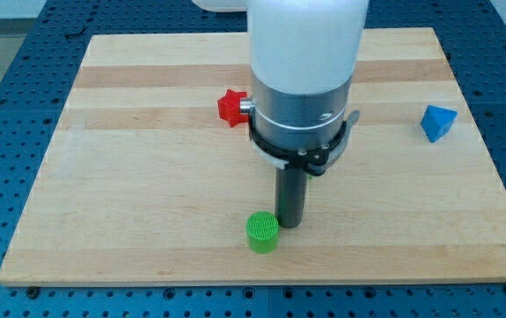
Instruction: Separating the blue cube and green star
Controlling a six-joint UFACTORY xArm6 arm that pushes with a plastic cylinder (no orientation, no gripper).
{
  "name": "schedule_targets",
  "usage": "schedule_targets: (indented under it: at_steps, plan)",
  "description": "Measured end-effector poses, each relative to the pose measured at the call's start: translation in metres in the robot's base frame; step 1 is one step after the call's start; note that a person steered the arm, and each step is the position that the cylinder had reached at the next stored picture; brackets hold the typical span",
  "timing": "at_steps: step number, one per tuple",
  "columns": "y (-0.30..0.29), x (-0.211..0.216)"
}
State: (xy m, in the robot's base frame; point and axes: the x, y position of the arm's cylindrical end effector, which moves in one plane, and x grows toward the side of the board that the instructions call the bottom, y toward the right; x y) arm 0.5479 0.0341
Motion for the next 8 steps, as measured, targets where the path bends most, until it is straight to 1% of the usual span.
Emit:
schedule_targets:
  at_steps: [1,2,3,4,5,6,7,8]
  plan:
    - [0.032,-0.039]
    - [0.047,-0.087]
    - [0.044,-0.121]
    - [0.019,-0.123]
    - [-0.003,-0.1]
    - [-0.025,-0.064]
    - [-0.031,-0.062]
    - [-0.032,-0.107]
